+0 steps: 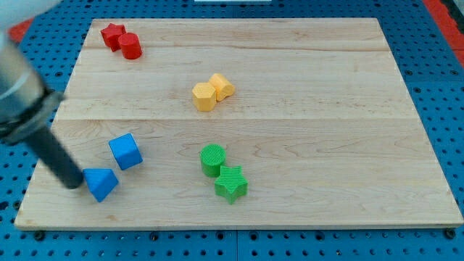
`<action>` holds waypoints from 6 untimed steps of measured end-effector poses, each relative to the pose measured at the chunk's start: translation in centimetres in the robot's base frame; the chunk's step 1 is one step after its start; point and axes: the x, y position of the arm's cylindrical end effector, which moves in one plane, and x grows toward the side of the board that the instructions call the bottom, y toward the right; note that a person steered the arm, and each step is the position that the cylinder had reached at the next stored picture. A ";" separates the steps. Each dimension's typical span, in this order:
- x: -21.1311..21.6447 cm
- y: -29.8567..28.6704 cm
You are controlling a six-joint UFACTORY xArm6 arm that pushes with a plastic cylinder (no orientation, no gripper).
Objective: Push the blue triangle to the left side of the green star
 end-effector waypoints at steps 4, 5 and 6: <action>1.9 9.9; 1.9 8.8; 1.6 -3.2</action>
